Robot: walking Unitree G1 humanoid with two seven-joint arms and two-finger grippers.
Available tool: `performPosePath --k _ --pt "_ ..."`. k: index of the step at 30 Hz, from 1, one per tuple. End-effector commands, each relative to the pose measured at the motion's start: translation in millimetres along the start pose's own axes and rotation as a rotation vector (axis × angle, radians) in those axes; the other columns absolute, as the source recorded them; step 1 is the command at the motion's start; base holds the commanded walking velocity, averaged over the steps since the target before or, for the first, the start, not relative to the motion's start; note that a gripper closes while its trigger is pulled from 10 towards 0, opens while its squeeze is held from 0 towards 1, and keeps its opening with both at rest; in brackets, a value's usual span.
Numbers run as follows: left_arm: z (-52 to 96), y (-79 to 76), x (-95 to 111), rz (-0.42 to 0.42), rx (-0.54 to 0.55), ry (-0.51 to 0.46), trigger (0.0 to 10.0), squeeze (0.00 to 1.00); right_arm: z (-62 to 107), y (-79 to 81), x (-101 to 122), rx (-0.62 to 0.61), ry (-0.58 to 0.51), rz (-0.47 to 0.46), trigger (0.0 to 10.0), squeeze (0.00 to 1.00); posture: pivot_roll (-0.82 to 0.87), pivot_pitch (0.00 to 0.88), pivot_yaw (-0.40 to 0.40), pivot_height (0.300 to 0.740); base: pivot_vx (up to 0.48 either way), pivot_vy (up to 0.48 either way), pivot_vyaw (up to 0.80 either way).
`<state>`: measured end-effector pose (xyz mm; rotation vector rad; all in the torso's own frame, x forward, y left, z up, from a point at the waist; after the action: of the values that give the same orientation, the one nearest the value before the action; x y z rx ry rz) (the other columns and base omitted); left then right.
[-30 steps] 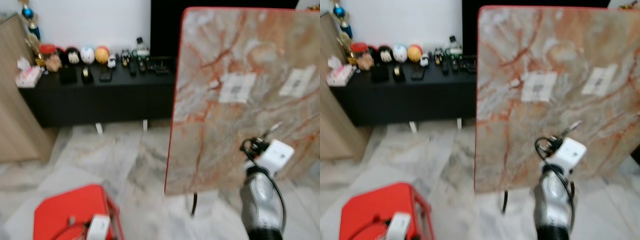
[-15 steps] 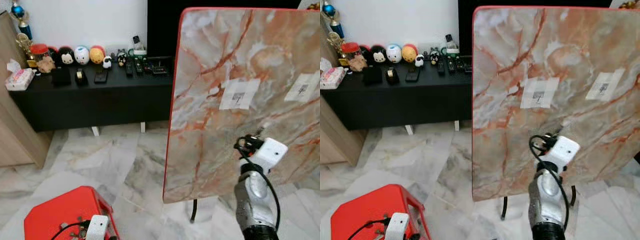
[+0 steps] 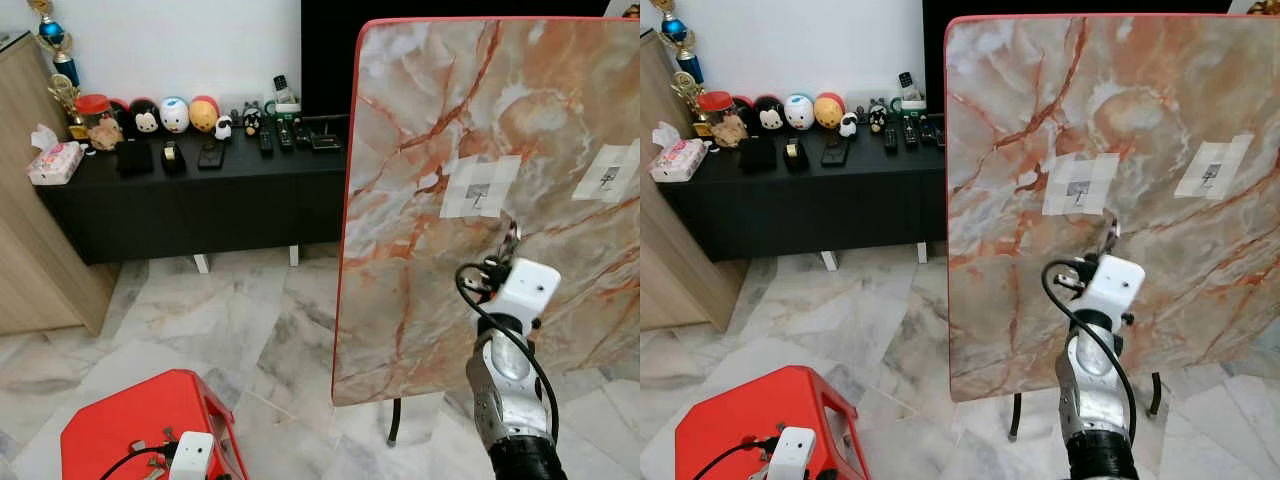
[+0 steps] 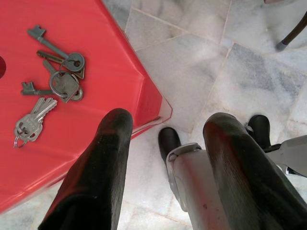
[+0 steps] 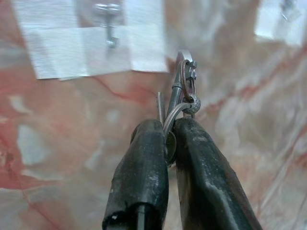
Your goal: Hang keys on a hook
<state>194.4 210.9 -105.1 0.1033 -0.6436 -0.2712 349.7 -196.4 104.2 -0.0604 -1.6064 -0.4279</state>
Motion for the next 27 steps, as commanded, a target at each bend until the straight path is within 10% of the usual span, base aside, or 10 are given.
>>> performPosePath --k 1,27 --pt "0.4 -3.8 -5 -0.001 -0.012 0.018 10.0 0.0 -2.9 3.6 3 0.008 -0.008 0.04 10.0 0.0 0.04 0.0 -0.044 0.74 0.0 0.0 0.0" --pt "0.5 -7.0 -5 0.013 -0.016 0.015 10.0 0.0 -9.7 4.4 22 -0.034 -0.104 0.227 10.0 0.0 0.04 0.0 -0.052 0.74 0.0 0.0 0.0"
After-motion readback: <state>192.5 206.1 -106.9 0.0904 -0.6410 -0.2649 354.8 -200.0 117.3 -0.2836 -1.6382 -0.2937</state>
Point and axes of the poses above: a point about 5 cm out from each wrist's last joint towards the gripper, its own z axis pointing back from the gripper into the wrist, its own x axis along the axis of the wrist's last joint, y = z × x, the point moved 3 cm from there along -z, pointing out of the wrist towards the gripper, and after that the axes turned 11 degrees about -z, right-handed, at the moved point
